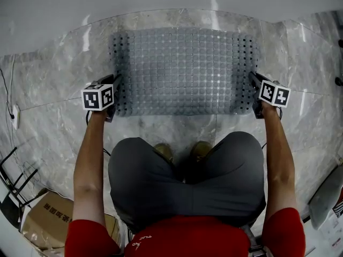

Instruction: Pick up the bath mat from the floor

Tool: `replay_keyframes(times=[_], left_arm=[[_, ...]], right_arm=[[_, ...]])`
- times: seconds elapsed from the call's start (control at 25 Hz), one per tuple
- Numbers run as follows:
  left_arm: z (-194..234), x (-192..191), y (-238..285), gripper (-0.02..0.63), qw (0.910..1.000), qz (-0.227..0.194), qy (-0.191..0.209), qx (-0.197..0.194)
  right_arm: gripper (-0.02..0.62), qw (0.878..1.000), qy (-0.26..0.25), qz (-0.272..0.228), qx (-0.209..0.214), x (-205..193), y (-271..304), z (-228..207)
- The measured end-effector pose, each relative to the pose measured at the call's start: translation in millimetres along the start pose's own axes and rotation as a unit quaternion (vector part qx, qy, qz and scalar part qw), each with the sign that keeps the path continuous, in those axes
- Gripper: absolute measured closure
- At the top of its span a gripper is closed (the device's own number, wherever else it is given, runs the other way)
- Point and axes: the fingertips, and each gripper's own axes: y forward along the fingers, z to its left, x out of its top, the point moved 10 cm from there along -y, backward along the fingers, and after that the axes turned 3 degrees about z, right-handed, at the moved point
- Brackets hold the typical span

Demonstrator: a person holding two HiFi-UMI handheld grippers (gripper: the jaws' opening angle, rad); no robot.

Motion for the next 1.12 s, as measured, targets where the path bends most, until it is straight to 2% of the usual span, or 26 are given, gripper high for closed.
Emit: replay_keyframes(times=[0.28,0.56,0.76,0.88,1.04,1.12], left_arm=[[-23.6,6.1,-40.4,0.565,0.9958,-0.071,0.021,-0.054],[-53.3,18.1,-85.5,0.566,0.9856,-0.137,0.06,-0.079],[-73.0,36.8,-134.9,0.566,0.9741,-0.197,0.088,-0.069],[-95.7,54.9,-181.5,0.568,0.9667,-0.23,0.096,-0.058],[-128.3,83.2,-250.6,0.568,0.9601,-0.257,0.103,-0.038],[-132.5,85.8,-248.8,0.568,0.96,-0.258,0.103,-0.032]], right_arm=[[0.554,0.995,-0.031,-0.077,0.057,8.8,-50.6,37.0],[0.557,0.982,-0.072,-0.149,0.091,22.2,-101.1,79.8],[0.558,0.97,-0.067,-0.198,0.124,40.1,-139.9,106.0],[0.558,0.962,-0.061,-0.221,0.144,61.1,-180.6,121.4],[0.558,0.951,-0.051,-0.251,0.172,93.9,-240.4,139.3],[0.558,0.948,-0.041,-0.256,0.185,96.3,-235.3,133.0]])
